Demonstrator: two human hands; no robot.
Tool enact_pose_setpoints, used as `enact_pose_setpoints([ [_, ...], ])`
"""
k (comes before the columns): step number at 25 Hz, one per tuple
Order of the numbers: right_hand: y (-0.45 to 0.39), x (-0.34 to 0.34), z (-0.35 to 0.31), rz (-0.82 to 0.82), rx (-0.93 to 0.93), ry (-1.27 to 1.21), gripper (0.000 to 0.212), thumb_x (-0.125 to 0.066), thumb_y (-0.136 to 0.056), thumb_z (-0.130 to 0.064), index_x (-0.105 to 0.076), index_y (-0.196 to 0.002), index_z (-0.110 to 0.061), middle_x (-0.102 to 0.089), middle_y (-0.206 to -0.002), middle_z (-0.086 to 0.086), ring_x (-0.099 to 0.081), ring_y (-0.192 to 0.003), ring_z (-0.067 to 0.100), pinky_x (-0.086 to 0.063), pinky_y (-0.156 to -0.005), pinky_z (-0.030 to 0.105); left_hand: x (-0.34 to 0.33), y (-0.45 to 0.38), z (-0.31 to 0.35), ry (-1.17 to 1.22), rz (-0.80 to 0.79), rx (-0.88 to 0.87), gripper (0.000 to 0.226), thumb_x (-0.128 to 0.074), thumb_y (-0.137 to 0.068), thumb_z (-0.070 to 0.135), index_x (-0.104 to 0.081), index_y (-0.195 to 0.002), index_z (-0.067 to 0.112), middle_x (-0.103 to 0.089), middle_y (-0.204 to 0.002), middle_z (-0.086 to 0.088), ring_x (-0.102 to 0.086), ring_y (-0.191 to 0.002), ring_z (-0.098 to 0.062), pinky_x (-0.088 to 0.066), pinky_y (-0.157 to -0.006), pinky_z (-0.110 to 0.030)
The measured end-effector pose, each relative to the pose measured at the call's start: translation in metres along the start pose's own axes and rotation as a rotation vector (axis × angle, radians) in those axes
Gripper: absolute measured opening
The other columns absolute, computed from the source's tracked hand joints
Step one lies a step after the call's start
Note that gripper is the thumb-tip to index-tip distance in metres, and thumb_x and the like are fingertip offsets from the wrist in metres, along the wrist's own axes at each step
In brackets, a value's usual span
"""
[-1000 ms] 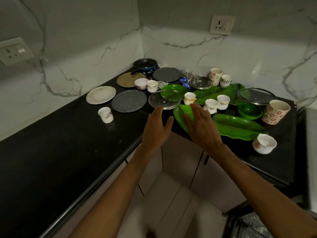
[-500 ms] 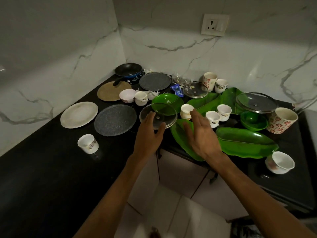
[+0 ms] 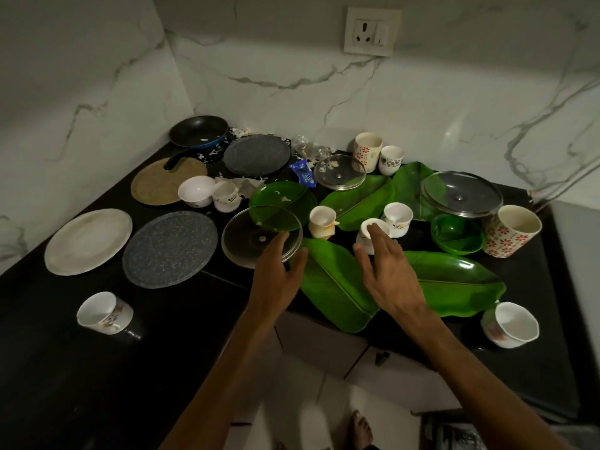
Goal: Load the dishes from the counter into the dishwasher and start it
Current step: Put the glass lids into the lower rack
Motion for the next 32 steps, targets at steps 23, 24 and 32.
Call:
enact_pose_setpoints([
  [23, -0.243, -0.099, 0.099, -0.111, -0.923, -0.778, 0.026, -0.058, -0.096, -0.024, -0.059, -0.094, 0.002, -0.063, -0.081, 0.013, -0.058, -0.061, 0.020, -0.054, -0.056, 0.028, 0.030, -0.073, -0.085, -0.211, 0.084, 0.217, 0.051, -0.060, -0.094, 0.032, -0.047, -0.141, 0.013, -0.048, -0.145, -0.010, -0.043, -0.135, -0.025, -0.036, -0.107, -0.035],
  [24, -0.248, -0.107, 0.100, -0.118, -0.955, -0.823, 0.025, -0.057, -0.097, -0.023, -0.057, -0.103, 0.001, -0.062, -0.080, 0.012, -0.058, -0.060, 0.018, -0.053, -0.050, 0.024, 0.030, -0.075, -0.088, -0.213, 0.082, 0.212, 0.051, -0.060, -0.094, 0.031, -0.048, -0.140, 0.013, -0.048, -0.145, -0.010, -0.043, -0.135, -0.025, -0.036, -0.107, -0.034],
  [32, -0.264, -0.137, 0.099, -0.129, -1.056, -1.005, 0.034, -0.059, -0.092, -0.001, -0.055, -0.126, 0.003, -0.065, -0.087, 0.013, -0.063, -0.069, 0.018, -0.052, -0.041, 0.022, 0.045, -0.075, -0.108, -0.320, 0.177, 0.200, 0.044, -0.062, -0.093, 0.026, -0.054, -0.134, 0.011, -0.039, -0.152, -0.008, -0.029, -0.143, -0.024, -0.028, -0.115, -0.054],
])
Point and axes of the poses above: each hand's wrist, its own y-axis away from the middle knuckle, its own x-axis out of the back of the hand, z = x × y, the point moved 4 cm from there along -y, towards the middle knuckle
